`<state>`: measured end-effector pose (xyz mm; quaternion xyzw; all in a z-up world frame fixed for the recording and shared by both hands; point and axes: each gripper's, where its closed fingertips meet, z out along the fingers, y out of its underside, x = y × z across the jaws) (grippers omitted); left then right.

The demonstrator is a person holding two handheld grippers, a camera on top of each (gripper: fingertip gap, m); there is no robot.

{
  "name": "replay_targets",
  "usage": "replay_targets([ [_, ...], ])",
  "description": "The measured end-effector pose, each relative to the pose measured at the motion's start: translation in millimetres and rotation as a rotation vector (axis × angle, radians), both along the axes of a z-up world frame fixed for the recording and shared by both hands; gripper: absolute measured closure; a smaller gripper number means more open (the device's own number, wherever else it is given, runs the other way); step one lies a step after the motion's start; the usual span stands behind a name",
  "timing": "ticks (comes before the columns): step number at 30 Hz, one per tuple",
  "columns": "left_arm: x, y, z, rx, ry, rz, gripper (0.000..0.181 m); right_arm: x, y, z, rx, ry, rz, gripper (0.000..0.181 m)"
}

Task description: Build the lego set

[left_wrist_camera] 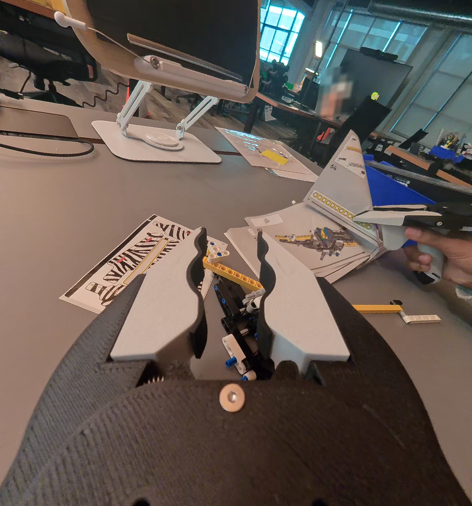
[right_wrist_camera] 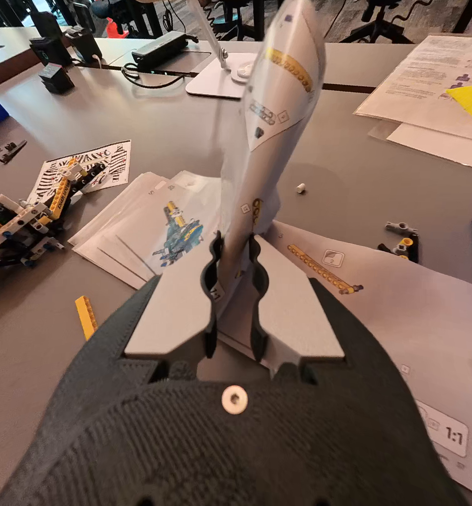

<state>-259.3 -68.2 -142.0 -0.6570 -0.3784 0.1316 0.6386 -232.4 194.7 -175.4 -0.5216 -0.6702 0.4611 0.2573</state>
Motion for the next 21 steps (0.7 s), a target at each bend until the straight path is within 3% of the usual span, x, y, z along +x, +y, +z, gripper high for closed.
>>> replay_targets([
  [1, 0.1, -0.1, 0.0, 0.0, 0.0, 0.0, 0.147, 0.0, 1.4, 0.3, 0.011, 0.004, -0.005, 0.166],
  [12, 0.0, -0.7, 0.8, 0.005, 0.0, 0.001, 0.147, 0.7, 19.7, 4.7, 0.076, 0.028, -0.071, 0.164],
  [21, -0.1, -0.8, 0.7, 0.004, 0.0, 0.001, 0.147, 0.7, 45.1, 23.7, 0.07, 0.084, -0.171, 0.148],
])
